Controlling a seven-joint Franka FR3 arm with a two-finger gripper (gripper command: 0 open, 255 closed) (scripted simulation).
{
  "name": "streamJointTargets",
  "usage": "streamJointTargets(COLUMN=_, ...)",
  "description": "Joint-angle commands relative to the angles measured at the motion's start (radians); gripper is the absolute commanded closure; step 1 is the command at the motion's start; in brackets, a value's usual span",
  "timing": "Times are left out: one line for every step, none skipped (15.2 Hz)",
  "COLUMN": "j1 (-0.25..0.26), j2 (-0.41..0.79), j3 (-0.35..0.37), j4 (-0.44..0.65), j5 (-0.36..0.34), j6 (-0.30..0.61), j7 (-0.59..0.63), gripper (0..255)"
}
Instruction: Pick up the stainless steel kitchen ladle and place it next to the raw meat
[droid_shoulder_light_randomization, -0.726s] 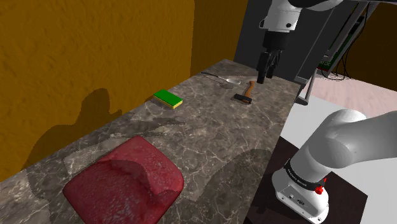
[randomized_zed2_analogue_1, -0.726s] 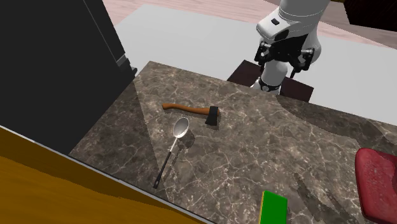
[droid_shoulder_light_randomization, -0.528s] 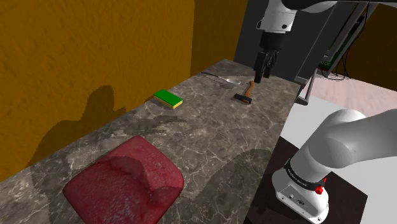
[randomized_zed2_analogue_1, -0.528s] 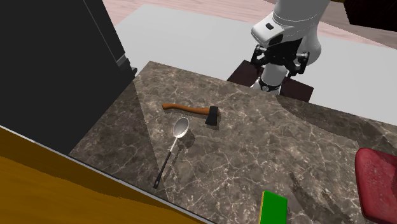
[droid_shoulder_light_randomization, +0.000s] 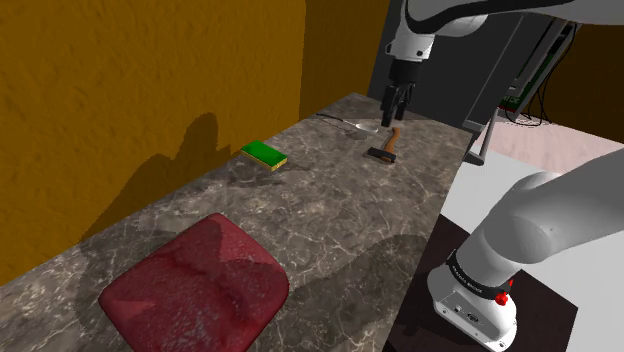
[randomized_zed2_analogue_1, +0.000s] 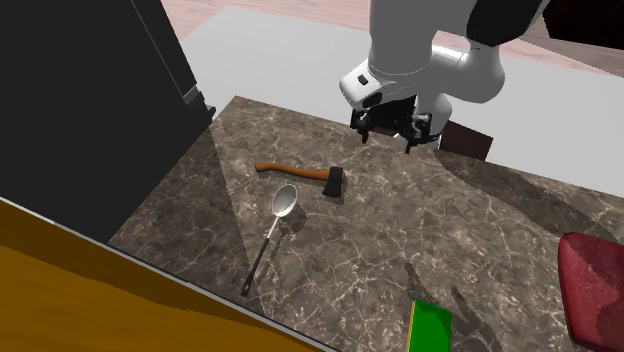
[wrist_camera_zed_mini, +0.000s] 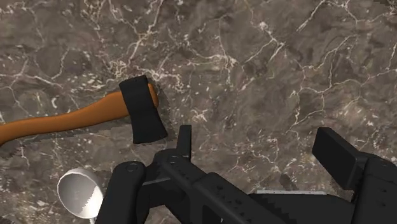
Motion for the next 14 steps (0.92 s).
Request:
streamJointTargets(j1=-0.002, j2=0.074, j3=-0.019, j4=0.039, j5=0.0, j6=0.04, j7=-0.031, gripper=0)
streamJointTargets(j1=-0.003, j2=0.11, j3=-0.029, j4=0.058, j5=0.001, j6=0.059, j7=-0.048, gripper=0)
streamJointTargets(j1=-0.004, j2=0.146, j3=-0.039, j4=0.078, j5=0.004, j6=0.076, j7=-0.064, gripper=0)
streamJointTargets(j1=-0.005, j2=0.183, j3=-0.047, j4=0.099, j5=0.007, j6=0.093, j7=-0.08, gripper=0)
streamJointTargets(j1=-0.007, j2=0.219, j3=-0.056, j4=0.122, j5=0.011, j6=0.109, j7=-0.097, gripper=0)
streamJointTargets(j1=-0.008, j2=0.256, j3=-0.064, j4=0.146, j5=0.017, j6=0.123, j7=-0.113, gripper=0)
streamJointTargets(j1=-0.01, j2=0.294, j3=-0.072, j4=0.171, j5=0.023, j6=0.136, j7=-0.13, gripper=0)
streamJointTargets(j1=-0.012, j2=0.331, j3=-0.079, j4=0.198, j5=0.03, j6=0.148, j7=-0.147, gripper=0)
streamJointTargets(j1=-0.014, j2=0.369, j3=-0.085, j4=0.226, j5=0.038, j6=0.159, j7=-0.164, gripper=0)
streamJointTargets(j1=-0.017, j2=0.407, j3=-0.091, j4=0.255, j5=0.047, j6=0.168, j7=-0.18, gripper=0)
streamJointTargets(j1=-0.02, j2=0.445, j3=-0.097, j4=0.286, j5=0.056, j6=0.176, j7=-0.197, gripper=0)
streamJointTargets(j1=-0.023, j2=0.483, j3=-0.101, j4=0.318, j5=0.066, j6=0.182, j7=-0.213, gripper=0)
streamJointTargets(j1=-0.028, j2=0.522, j3=-0.105, j4=0.351, j5=0.077, j6=0.188, j7=-0.229, gripper=0)
streamJointTargets(j1=-0.032, j2=0.561, j3=-0.109, j4=0.386, j5=0.087, j6=0.191, j7=-0.245, gripper=0)
